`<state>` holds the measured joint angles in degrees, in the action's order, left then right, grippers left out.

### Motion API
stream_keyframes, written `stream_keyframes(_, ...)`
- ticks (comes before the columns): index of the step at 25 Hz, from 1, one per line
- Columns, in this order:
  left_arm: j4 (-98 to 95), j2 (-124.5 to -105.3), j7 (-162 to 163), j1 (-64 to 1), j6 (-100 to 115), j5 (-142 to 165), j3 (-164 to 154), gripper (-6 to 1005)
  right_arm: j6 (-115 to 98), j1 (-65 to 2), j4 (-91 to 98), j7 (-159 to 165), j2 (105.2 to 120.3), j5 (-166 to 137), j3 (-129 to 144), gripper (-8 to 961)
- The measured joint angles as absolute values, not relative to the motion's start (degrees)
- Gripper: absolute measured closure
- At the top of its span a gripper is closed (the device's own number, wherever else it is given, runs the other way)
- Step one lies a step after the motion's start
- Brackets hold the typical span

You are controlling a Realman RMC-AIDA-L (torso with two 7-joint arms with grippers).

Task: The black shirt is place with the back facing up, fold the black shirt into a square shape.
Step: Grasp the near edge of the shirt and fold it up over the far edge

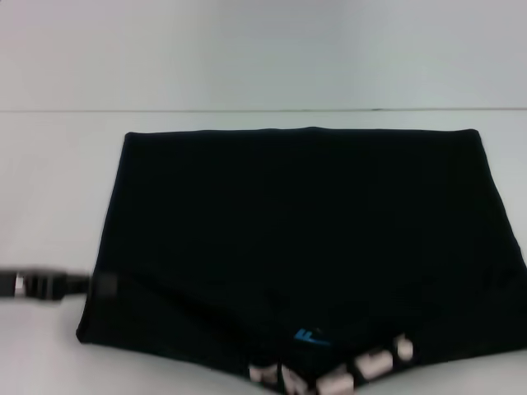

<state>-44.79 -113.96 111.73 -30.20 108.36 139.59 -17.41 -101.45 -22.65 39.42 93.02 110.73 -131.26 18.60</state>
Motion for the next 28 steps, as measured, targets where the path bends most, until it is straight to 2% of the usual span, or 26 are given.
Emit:
stream_keyframes(7, -40.56, -109.87, 115.45, -39.79, 94.77, 139.56, -17.61, 996, -94.22, -27.87, 39.15, 95.11, 110.60, -131.10, 13.87, 908)
stream_keyframes(10, -39.08, -109.47, 115.88, -41.45, 89.62, 139.59, -17.91, 996, -87.50, -29.87, 37.35, 98.00, 110.44, -131.07, 13.74, 908)
stream_keyframes(16, -33.52, -109.86, 116.09, -44.84, 72.53, 140.26, -21.47, 997, -70.92, -34.87, 28.48, 101.20, 109.88, -131.45, 15.58, 908)
stream_keyframes(28, -30.35, -111.45, 116.10, -48.70, 55.89, 140.16, -28.59, 997, -49.98, -45.00, 22.58, 105.44, 110.54, -131.46, 22.54, 908)
